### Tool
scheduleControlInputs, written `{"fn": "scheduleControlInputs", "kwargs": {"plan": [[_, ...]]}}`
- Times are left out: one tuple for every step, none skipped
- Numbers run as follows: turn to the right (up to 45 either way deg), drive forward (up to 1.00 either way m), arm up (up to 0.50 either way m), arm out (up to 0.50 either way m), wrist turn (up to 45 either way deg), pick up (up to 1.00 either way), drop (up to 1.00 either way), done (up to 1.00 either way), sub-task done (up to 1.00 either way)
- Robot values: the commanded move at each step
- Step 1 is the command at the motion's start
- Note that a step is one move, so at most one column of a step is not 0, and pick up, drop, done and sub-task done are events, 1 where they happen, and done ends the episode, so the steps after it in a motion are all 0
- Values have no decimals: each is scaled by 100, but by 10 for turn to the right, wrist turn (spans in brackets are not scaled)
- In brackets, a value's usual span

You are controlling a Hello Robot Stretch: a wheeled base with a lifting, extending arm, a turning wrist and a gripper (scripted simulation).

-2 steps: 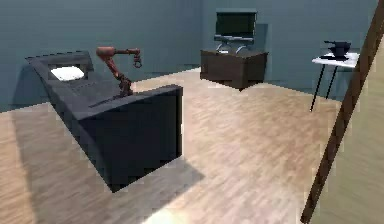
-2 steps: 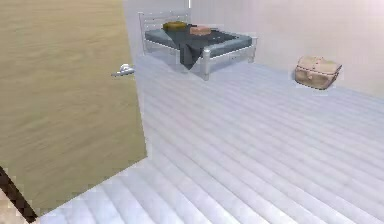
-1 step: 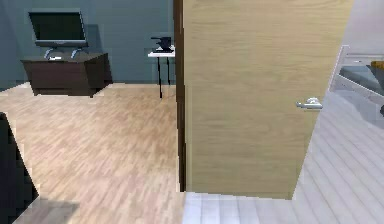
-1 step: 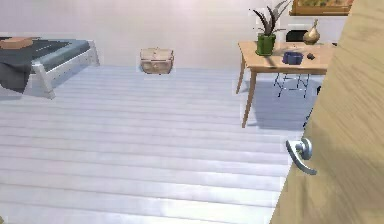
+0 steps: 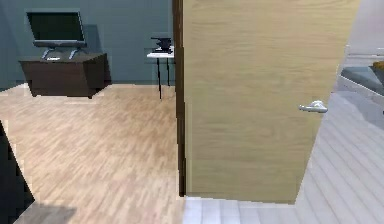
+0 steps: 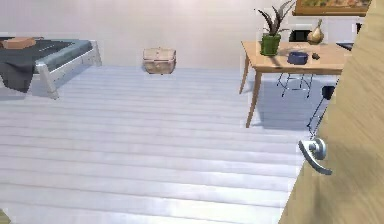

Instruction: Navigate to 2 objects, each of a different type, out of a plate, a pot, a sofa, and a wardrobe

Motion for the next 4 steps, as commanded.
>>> {"fn": "scheduleControlInputs", "kwargs": {"plan": [[-450,0,0,0,0,0,0,0,0],[-300,0,0,0,0,0,0,0,0],[0,60,0,0,0,0,0,0,0],[0,0,0,0,0,0,0,100,0]]}}
